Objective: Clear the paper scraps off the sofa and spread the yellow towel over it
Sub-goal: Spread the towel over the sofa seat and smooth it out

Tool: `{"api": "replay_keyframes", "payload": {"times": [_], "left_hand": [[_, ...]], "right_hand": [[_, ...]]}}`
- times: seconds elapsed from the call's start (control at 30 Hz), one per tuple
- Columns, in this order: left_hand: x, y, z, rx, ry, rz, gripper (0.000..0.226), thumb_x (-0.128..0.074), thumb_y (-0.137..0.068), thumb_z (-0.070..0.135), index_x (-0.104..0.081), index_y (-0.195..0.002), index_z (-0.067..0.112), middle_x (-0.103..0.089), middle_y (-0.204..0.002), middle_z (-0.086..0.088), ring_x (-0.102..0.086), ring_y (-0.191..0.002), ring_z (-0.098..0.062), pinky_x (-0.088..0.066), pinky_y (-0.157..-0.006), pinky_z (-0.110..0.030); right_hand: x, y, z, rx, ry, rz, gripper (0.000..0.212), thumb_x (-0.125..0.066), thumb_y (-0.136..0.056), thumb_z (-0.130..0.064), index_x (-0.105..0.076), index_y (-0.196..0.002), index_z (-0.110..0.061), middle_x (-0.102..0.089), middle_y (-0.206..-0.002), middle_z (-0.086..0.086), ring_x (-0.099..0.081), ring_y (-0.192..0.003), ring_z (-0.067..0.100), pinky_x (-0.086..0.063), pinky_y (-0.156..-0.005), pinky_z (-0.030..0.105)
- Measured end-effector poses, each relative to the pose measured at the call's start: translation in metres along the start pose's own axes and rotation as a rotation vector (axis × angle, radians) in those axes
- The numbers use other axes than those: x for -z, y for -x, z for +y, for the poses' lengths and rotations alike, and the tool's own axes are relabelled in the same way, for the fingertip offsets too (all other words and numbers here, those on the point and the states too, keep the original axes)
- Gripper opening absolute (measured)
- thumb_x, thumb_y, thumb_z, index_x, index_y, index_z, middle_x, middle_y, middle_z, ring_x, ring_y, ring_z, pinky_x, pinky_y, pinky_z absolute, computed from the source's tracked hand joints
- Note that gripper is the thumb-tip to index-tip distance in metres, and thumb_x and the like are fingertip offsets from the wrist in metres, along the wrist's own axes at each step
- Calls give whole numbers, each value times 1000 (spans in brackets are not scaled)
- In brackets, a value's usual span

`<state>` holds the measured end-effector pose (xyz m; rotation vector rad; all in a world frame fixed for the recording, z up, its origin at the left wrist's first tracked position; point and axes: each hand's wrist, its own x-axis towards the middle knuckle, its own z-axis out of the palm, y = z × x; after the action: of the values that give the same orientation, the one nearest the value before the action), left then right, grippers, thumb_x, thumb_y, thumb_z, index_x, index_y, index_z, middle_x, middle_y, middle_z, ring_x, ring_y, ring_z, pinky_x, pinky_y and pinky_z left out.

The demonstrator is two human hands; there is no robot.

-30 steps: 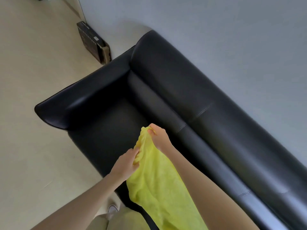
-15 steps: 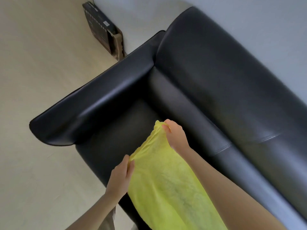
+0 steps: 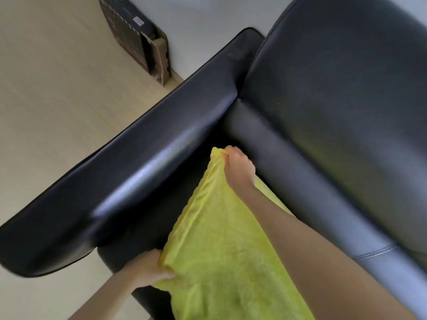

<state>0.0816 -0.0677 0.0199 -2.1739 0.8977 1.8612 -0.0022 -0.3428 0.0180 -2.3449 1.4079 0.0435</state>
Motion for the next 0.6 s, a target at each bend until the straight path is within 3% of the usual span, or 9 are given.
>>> {"api": "replay_keyframes", "payload": {"times": [0.07,0.17,0.27,0.33,0.43,0.5,0.6], "left_hand": [[-7,-5,-13,-16,77,39,35,-69,-74,52,-61,-99,29,-67,-99,13,-63,-92,-5,-51,-81,-21],[-10,-5,-27,-69,445,232,21,-73,-78,44,-68,-87,26,-72,-79,9,-66,-72,1,-48,-64,-15],[-11,-6,-45,-67,636,631,26,-73,-76,44,-62,-77,20,-65,-66,3,-62,-64,-16,-46,-63,-33],[-9,-9,-51,-21,696,764,23,-73,-79,39,-58,-77,20,-61,-62,4,-60,-63,-21,-44,-62,-38],[-10,-15,-64,-13,756,590,30,-76,-75,48,-64,-86,23,-69,-72,8,-66,-74,-15,-49,-70,-35],[-14,-19,-78,-2,639,437,37,-74,-65,57,-67,-90,31,-72,-79,14,-68,-78,-5,-50,-73,-28],[-17,-17,-94,-5,564,379,41,-80,-59,55,-71,-88,27,-73,-80,11,-68,-77,-3,-52,-73,-27]], "right_hand": [[-15,-1,-4,80,91,-31,26,-34,-103,-28,-54,-102,-11,-59,-100,1,-58,-83,23,-36,-59,30],[-28,-8,-2,53,139,-6,26,-35,-103,-25,-55,-108,-10,-60,-107,3,-61,-88,25,-32,-59,29],[-35,-16,-4,103,215,-3,22,-38,-102,-20,-54,-114,-11,-60,-110,4,-63,-85,27,-30,-57,28],[-38,-21,-9,148,259,-5,20,-42,-100,-17,-54,-115,-11,-61,-109,5,-64,-83,28,-30,-55,29],[-41,-29,-18,171,315,-28,24,-46,-95,-9,-51,-118,-11,-60,-109,6,-65,-84,28,-32,-55,30],[-44,-32,-22,171,339,-36,31,-45,-89,0,-50,-119,-9,-59,-109,8,-65,-84,30,-35,-55,31],[-48,-32,-23,178,384,-34,36,-44,-87,3,-48,-121,-8,-59,-110,8,-65,-86,29,-35,-56,31]]}}
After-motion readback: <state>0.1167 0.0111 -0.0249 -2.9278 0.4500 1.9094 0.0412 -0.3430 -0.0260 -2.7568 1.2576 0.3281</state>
